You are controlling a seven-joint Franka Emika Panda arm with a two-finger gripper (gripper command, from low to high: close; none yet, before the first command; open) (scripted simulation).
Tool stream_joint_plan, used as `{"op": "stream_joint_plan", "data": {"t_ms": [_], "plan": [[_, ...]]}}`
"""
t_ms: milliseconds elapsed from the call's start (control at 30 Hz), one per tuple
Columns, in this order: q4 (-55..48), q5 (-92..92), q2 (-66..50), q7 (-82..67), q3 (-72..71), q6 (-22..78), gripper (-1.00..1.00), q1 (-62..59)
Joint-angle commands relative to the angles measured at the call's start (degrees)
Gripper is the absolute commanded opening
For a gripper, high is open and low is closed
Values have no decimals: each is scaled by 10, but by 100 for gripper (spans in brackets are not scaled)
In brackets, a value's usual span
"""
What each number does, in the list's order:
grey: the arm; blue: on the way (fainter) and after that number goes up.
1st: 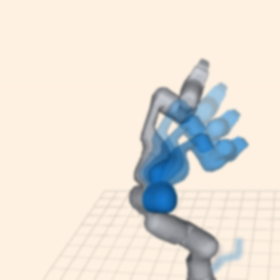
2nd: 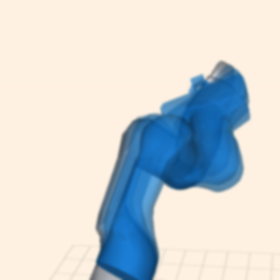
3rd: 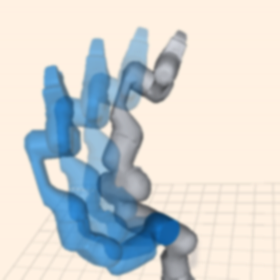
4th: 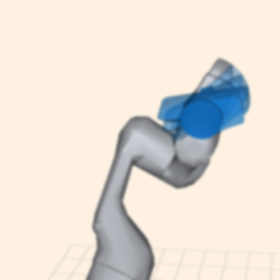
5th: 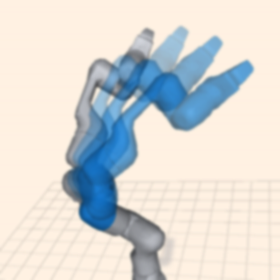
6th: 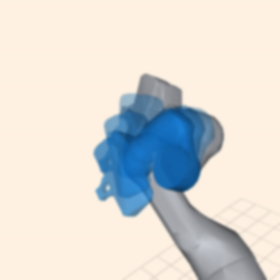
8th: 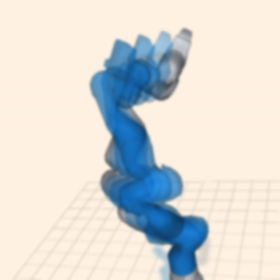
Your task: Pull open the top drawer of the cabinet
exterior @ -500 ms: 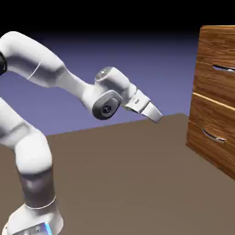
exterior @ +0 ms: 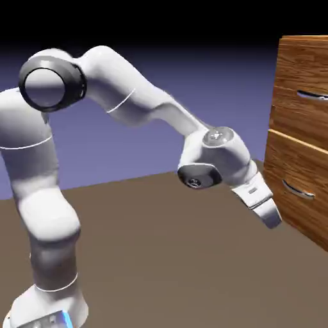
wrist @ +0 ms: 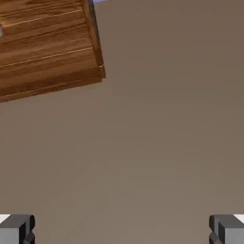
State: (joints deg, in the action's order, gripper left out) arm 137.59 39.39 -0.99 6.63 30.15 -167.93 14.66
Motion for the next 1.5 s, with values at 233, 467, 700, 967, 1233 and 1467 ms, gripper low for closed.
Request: {"op": "stream_joint_plan", "data": {"t_ms": [233, 467, 700, 967, 1233, 1467], "plan": [[-116, 194, -166, -177, 149, 30, 0, 72], [-217, 365, -312, -332, 279, 56, 0, 133], [-318, 535, -457, -486, 409, 83, 0, 194], [-433, 729, -623, -663, 558, 113, 0, 264], [-549, 924, -789, -840, 707, 143, 0, 334], [-627, 1056, -902, -960, 808, 163, 0, 381]]}}
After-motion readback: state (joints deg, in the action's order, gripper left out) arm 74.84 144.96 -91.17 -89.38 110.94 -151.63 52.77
